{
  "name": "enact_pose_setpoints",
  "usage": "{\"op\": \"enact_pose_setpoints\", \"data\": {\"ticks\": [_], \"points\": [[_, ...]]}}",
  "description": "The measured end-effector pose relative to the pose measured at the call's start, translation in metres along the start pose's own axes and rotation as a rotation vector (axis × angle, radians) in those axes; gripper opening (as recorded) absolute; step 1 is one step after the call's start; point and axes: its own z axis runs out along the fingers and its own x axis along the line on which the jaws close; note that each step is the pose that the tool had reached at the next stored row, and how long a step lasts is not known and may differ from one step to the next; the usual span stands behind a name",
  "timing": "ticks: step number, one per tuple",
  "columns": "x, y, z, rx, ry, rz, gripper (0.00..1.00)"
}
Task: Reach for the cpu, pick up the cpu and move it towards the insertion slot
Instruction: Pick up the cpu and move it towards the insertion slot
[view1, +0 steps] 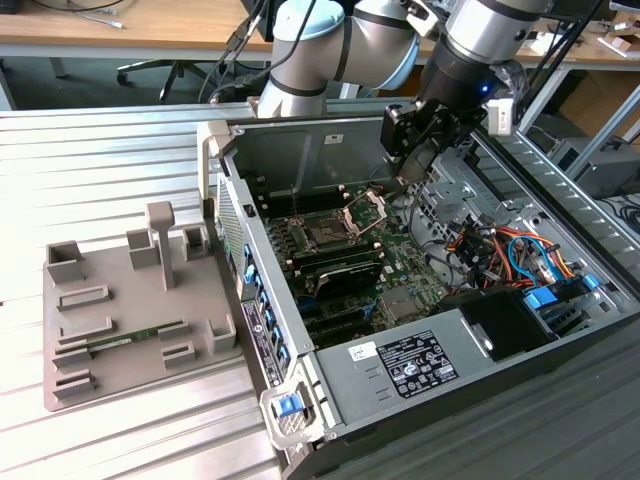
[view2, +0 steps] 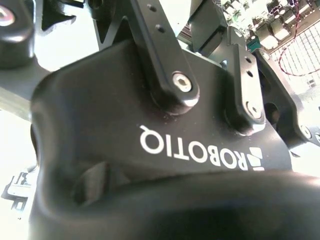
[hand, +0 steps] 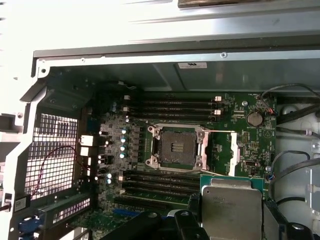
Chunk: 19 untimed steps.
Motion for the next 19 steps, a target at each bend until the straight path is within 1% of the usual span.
{"op": "enact_pose_setpoints", "data": {"ticks": [15,19], "points": [[0.0,-0.0003,0.0048,0.0001,0.0,0.0,0.55],[0.0,-0.0005,0.0074,0.0,0.0,0.0,0.55]]}}
